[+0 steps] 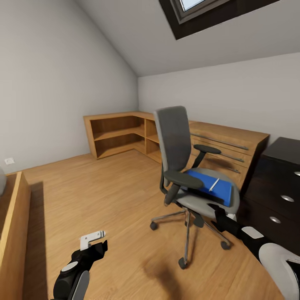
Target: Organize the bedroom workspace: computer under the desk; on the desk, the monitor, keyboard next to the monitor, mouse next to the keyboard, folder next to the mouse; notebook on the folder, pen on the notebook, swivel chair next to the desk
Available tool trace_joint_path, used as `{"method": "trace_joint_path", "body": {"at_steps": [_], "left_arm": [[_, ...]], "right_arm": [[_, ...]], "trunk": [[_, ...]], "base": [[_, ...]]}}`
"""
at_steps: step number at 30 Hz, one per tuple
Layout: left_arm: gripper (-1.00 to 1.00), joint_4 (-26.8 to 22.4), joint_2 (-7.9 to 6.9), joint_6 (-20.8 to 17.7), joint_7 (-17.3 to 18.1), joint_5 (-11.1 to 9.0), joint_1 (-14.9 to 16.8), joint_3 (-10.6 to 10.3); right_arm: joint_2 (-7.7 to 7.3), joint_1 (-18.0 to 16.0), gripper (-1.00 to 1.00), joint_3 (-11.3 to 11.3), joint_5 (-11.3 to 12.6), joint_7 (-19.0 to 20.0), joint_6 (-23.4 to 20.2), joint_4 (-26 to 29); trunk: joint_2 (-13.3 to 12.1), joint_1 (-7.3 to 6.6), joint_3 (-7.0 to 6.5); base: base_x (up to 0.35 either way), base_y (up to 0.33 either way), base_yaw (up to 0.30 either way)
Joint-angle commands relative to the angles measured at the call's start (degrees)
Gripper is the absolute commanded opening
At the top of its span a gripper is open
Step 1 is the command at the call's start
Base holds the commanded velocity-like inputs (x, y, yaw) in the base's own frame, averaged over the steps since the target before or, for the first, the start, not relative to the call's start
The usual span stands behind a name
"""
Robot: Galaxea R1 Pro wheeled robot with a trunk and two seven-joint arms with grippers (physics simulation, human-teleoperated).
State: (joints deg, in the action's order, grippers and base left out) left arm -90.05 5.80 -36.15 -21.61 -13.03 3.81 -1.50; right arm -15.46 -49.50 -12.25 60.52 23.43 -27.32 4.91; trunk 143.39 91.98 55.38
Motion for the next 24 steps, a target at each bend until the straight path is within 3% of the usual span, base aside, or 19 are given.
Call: {"method": "trace_joint_path", "body": {"at_steps": [1, 12, 24], "left_arm": [[1.0, 0.0, 0.0, -0.1, -0.5, -0.6, 0.1, -0.1], [1.0, 0.0, 0.02, -0.1, -0.5, -0.6, 0.1, -0.2], [1.0, 0.8, -0.07, -0.1, -0.5, -0.5, 0.1, -3.2]], "right_arm": [[0.0, 0.0, 1.0, 2.3, -1.5, -0.1, 0.1, -0.7], [-0.04, 0.0, 1.0, 2.2, -1.5, 0.0, 0.0, -0.6], [-0.18, 0.0, 1.0, 2.2, -1.5, 0.0, 0.1, -0.3]], "trunk": [[0.0, 0.0, 0.07], [0.0, 0.0, 0.07], [0.0, 0.0, 0.07]], "base": [[0.0, 0.0, 0.274], [0.0, 0.0, 0.274], [0.0, -0.007, 0.237]]}}
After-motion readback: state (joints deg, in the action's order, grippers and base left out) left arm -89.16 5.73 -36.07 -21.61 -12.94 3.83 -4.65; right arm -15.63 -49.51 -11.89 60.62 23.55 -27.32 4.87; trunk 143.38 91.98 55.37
